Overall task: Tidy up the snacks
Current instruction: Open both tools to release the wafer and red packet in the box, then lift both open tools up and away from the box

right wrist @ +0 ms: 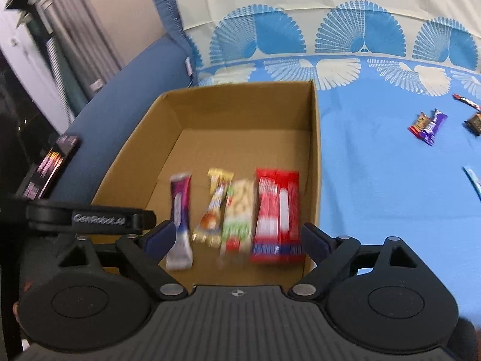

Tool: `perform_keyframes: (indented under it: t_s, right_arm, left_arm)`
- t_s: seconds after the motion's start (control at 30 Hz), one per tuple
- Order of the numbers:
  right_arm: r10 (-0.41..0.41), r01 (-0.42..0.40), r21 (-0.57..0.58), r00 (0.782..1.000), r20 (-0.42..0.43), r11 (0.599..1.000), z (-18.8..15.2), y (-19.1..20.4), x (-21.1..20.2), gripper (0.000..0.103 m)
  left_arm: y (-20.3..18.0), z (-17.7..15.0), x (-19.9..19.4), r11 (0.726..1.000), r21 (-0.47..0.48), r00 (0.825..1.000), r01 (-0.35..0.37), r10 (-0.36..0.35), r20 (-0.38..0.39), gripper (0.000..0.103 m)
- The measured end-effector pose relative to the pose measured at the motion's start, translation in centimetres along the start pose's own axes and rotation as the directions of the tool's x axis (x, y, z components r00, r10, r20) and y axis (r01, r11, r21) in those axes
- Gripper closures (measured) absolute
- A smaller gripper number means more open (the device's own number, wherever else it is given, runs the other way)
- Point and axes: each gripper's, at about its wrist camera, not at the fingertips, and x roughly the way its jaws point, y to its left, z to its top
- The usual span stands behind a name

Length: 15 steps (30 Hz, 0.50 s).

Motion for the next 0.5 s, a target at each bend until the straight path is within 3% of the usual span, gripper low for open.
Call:
perform_keyframes:
  t_s: [0.17, 0.5]
  right_arm:
    - [-0.04, 0.043, -0.047, 0.997, 0.059, 0.998, -2.8, 1.9, -4.5, 0.007]
    - [-0.037, 0.05, -0.088, 0.989, 0.143, 0.995, -7.5, 3.1, -11.1, 0.005]
  left_arm:
    - [-0.8, -3.9, -3.1, 1.0, 0.023, 1.0, -0.007, 0.007, -0.006, 0.0]
    - [-1.6, -10.2, -9.5, 0.998, 0.042, 0.995, -0.053, 0.049, 0.086, 0.0]
